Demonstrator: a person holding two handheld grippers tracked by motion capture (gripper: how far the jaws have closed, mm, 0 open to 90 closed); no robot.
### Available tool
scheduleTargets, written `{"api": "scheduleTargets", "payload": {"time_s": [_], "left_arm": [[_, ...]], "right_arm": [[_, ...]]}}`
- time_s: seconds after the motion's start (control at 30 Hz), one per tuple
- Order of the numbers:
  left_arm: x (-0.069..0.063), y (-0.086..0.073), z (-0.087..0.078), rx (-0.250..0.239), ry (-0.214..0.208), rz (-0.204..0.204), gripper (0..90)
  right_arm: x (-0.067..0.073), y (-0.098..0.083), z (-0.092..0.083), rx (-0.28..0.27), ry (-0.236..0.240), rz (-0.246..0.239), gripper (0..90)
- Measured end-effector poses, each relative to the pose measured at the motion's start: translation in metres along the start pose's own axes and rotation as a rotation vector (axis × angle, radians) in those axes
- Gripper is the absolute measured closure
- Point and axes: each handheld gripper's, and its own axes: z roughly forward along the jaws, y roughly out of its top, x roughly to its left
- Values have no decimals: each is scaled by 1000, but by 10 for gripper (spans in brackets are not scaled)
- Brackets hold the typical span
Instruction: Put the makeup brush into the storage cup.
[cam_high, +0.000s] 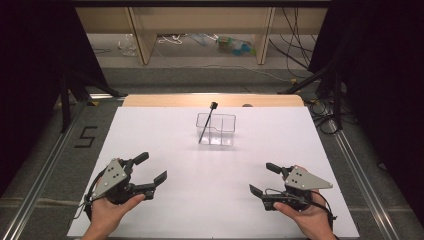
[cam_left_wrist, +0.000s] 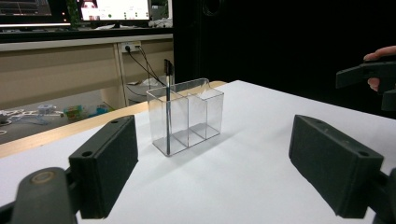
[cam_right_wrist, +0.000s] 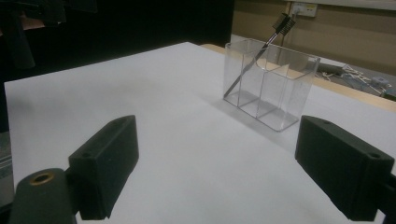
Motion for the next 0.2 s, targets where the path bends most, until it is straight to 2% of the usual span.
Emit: {"api": "scheduleTargets", "payload": {"time_s": [0.1, 0.17, 0.2], "left_arm": [[-1, -2, 2, 12, -3, 10, 153], [-2, -4, 3, 17, -5, -9, 153], [-1, -4, 3, 18, -7, 3, 153]], "right_arm": [[0, 0, 1, -4, -4, -4, 146], [1, 0, 0, 20, 5, 13, 146], [1, 0, 0, 25, 4, 11, 145]]}}
